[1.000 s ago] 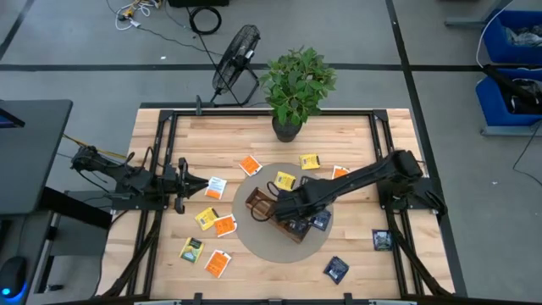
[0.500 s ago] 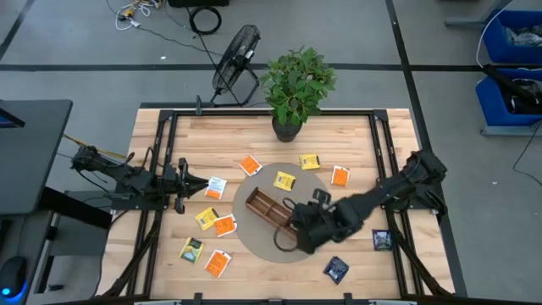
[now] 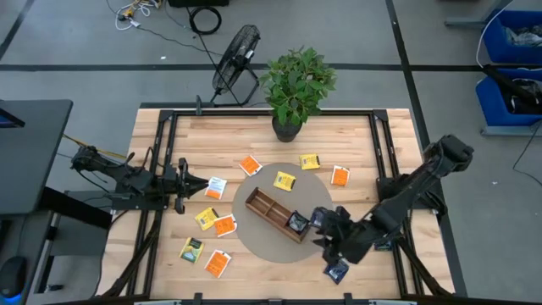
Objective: Pick & Place Tea
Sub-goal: Put the black tea bag into the right section of the wooden organizer
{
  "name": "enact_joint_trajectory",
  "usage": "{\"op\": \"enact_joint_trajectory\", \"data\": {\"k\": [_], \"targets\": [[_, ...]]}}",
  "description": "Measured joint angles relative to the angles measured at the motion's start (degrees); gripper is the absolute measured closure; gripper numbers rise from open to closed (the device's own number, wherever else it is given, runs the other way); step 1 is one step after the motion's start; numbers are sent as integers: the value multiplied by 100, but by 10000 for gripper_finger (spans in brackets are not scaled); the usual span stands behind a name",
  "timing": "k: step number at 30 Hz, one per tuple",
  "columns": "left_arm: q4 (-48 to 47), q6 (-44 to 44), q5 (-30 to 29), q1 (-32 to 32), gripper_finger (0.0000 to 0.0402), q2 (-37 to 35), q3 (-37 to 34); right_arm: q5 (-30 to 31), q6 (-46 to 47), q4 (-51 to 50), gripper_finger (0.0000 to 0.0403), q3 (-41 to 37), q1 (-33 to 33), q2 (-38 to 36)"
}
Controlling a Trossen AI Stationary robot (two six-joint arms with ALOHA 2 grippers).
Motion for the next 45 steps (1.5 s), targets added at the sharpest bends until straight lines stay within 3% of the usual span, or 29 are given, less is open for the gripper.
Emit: {"op": "enact_joint_trajectory", "data": {"k": [9, 15, 23, 36, 40, 45], "targets": [[2, -41, -1, -1, 344, 0, 0, -1044, 2279, 1410, 238, -1755, 682, -245], [7, -184, -1, 0, 344, 0, 0, -1284, 2979, 1800, 238, -2152, 940, -243], [3, -302, -19, 0, 344, 0, 0, -2071, 2913, 1621, 238, -1955, 953, 304], [-4, -297, -46, 0, 344, 0, 0, -2472, 2637, 1541, 238, -1237, 923, 1480], [-4, -299, -47, 0, 344, 0, 0, -2508, 2661, 1206, 239, -1062, 909, 1637], [-4, -298, -120, 0, 344, 0, 0, -2319, 2407, -71, 253, -774, 853, 1637]]}}
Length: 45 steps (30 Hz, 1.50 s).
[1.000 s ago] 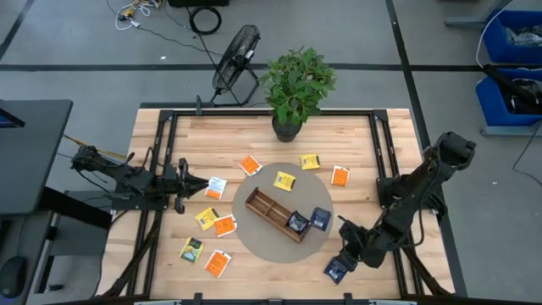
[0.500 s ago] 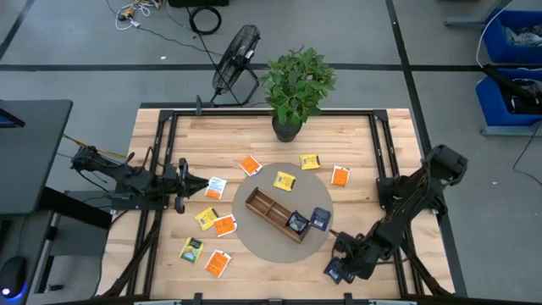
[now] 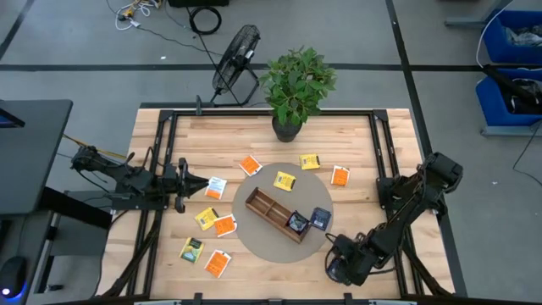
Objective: Pick & Place Tea
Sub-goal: Put the black tea bag into the right section of the wooden organizer
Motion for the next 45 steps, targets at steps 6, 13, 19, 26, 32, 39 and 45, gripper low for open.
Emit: {"op": "enact_joint_trajectory", "data": {"k": [6, 13, 19, 26, 32, 39, 45], "targets": [[-2, -32, -73, 0, 344, 0, 0, 441, -759, -1321, 273, 554, -212, 76], [-2, -45, -75, 0, 344, 0, 0, 537, -1121, -1491, 266, 790, -319, 63], [-4, -45, -75, 0, 344, 2, 0, 579, -1024, -1801, 233, 794, -317, 61], [-9, -18, -75, 0, 344, 2, 0, 617, -978, -1352, 203, 535, -317, 46], [-11, 1, -74, 0, 344, 2, 0, 568, -888, -960, 207, 192, -315, 1], [-18, 5, -75, 0, 344, 2, 0, 511, -990, -965, 273, 129, -319, 6], [-22, 5, -75, 0, 344, 2, 2, 522, -1096, -910, 366, 169, -317, 19]]}}
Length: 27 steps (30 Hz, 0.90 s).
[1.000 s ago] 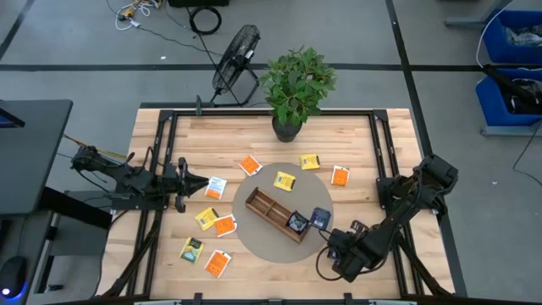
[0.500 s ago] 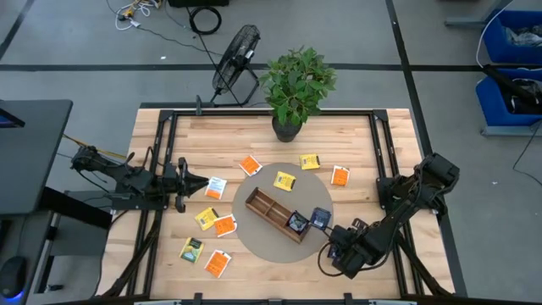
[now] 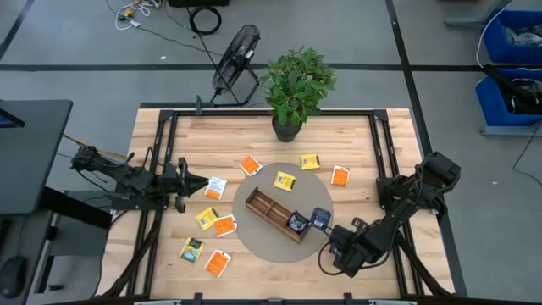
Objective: Pick & Place Tea
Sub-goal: Put the black tea bag into the right section of the wooden organizer
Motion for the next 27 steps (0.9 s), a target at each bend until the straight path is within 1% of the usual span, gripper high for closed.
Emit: {"op": "enact_joint_trajectory", "data": {"k": [2, 3, 10, 15, 17, 19, 22, 24, 27], "targets": [[0, 0, 0, 0, 344, 0, 0, 19, -58, -104, 389, 99, 0, 8], [-2, 1, 1, 0, 344, 0, 0, 47, -94, -208, 394, 183, -4, 17], [-2, 14, 0, 0, 344, 0, 0, 297, -248, -1231, 396, 885, -201, 48], [-4, 2, 0, 0, 344, 0, 0, 575, -618, -1840, 399, 1452, -447, 38], [-4, 4, 0, 0, 344, 0, 0, 628, -711, -2263, 399, 1714, -572, 32], [-4, 10, 0, 0, 344, 0, 0, 830, -828, -2693, 399, 1980, -694, 32], [-4, 60, 0, 0, 344, 0, 0, 1203, -1118, -3068, 399, 2396, -932, 29], [-4, 62, 0, 0, 344, 0, 0, 1422, -1392, -3138, 399, 2600, -1121, 26], [-4, 61, 0, 0, 344, 0, 0, 1749, -1826, -2930, 399, 2813, -1431, 26]]}}
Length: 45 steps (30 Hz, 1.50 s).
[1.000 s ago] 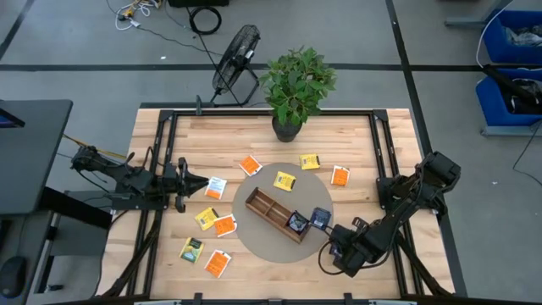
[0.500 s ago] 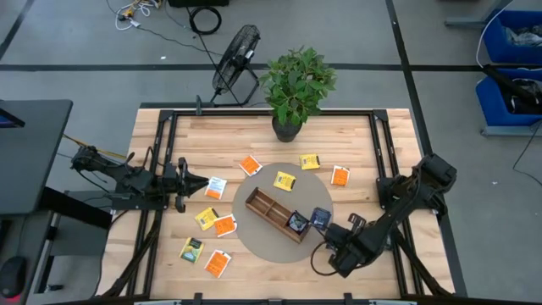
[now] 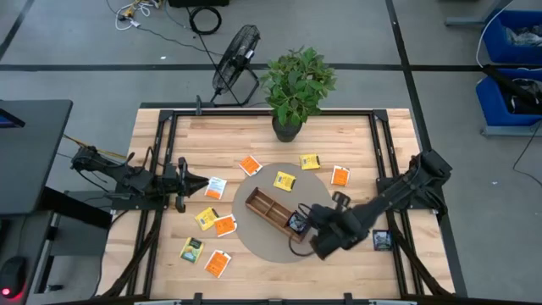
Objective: Pick & Place Tea
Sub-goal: Put the black tea bag into the right section of the wooden organizer
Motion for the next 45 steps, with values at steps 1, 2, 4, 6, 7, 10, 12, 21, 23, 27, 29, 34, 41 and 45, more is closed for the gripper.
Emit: {"op": "enact_joint_trajectory", "data": {"k": [1, 2, 4, 6, 7, 10, 12, 21, 23, 27, 29, 34, 41, 45], "targets": [[0, 0, 0, 0, 344, 0, 0, 24, -181, 110, 399, 21, -105, -2], [0, 0, 0, 0, 344, 0, 0, 26, -363, 239, 399, 32, -206, -2], [0, 0, 0, 0, 344, 0, 0, 19, -644, 477, 399, 50, -389, -2], [0, 0, 0, 0, 344, 0, 0, -27, -833, 629, 399, 51, -549, -2], [0, 0, 0, 0, 344, 0, 0, -73, -894, 689, 400, 51, -616, -2], [0, 0, 0, 0, 344, 0, 0, -181, -1058, 951, 401, 54, -759, 42], [-1, -1, 0, 0, 344, 0, 0, -317, -1173, 1204, 401, 54, -827, 156], [-2, -2, 0, 0, 344, 0, 0, -700, -880, 689, 402, 299, -899, 655], [-4, 29, -2, 0, 344, 0, 0, -726, -899, 713, 402, 362, -899, 696], [-2, 79, -2, 0, 344, 0, 0, -754, -983, 794, 399, 373, -899, 708], [-2, 83, -2, 0, 344, 0, 0, -796, -977, 787, 397, 373, -901, 708], [-2, 83, -1, 0, 344, 0, 0, -886, -996, 789, 396, 373, -901, 708], [-1, 59, -1, 0, 344, 0, 0, -895, -1001, 834, 370, 373, -910, 708], [0, 72, -2, 0, 344, 0, 0, -858, -968, 834, 338, 373, -910, 708]]}}
